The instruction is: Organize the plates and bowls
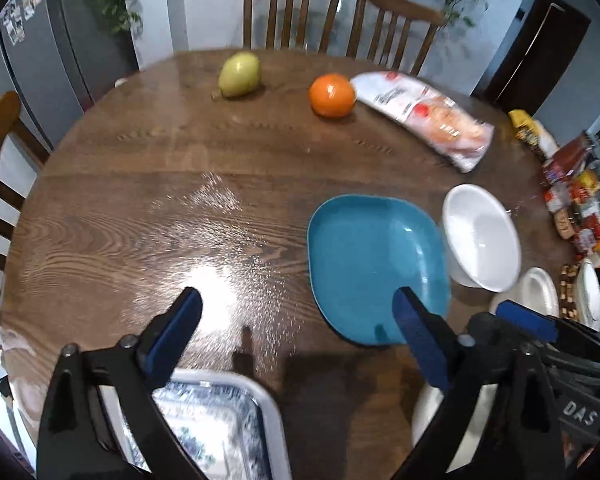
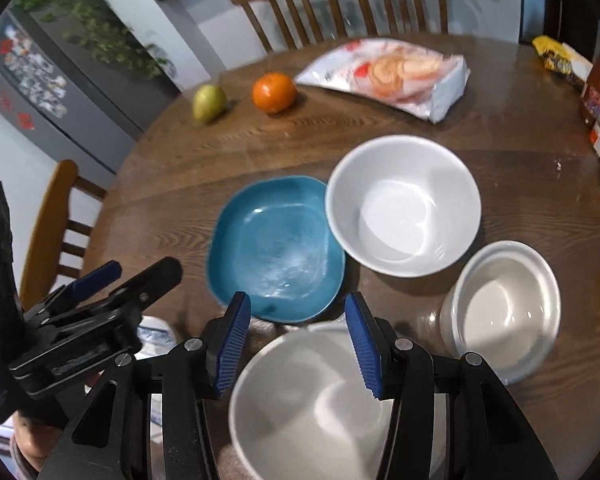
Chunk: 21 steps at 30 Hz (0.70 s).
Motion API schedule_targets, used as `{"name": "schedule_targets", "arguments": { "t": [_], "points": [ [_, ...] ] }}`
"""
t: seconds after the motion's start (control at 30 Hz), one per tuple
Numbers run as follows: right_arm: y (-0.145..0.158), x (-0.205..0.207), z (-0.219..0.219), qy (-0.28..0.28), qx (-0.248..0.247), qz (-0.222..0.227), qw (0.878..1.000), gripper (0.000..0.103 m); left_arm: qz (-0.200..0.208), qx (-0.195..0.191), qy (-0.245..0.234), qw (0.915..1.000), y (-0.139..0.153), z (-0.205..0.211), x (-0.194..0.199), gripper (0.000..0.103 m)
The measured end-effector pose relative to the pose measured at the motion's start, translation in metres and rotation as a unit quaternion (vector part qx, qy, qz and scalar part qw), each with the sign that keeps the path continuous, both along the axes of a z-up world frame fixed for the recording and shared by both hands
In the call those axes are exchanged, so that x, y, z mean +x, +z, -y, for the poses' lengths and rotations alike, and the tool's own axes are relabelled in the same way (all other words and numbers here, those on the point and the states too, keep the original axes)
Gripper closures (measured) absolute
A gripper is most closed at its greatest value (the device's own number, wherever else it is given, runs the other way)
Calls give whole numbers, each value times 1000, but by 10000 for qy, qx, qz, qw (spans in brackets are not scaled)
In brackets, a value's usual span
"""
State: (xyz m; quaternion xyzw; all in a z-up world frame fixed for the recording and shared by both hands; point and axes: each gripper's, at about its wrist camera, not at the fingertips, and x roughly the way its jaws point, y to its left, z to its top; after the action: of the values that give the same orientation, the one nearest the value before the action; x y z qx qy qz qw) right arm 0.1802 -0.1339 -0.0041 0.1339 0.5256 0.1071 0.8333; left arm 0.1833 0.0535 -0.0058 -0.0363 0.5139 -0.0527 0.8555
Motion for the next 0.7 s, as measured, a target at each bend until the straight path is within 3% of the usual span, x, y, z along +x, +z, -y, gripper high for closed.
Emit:
{"name": "schedule_targets", "arguments": {
  "t": [0.3,0.37,0.53,0.67,0.7],
  "points": [
    [-29,33,-4,36,-166,-436,9989,57,-289,163,-85,9994,-38,8,27,32],
    [-36,37,-6,29,-205,-500,9985,65,-329,157,-80,9993,-44,7,31,43],
    [-50,45,-8,35,-301,-633,9975,75,-367,154,-187,9990,-54,9,36,59],
    [-55,47,-12,112,-371,-667,9970,91,-294,124,-393,9987,-55,17,37,91],
    [-56,46,-14,141,-399,-657,9969,91,-266,184,-407,9986,-55,18,37,90]
  ]
}}
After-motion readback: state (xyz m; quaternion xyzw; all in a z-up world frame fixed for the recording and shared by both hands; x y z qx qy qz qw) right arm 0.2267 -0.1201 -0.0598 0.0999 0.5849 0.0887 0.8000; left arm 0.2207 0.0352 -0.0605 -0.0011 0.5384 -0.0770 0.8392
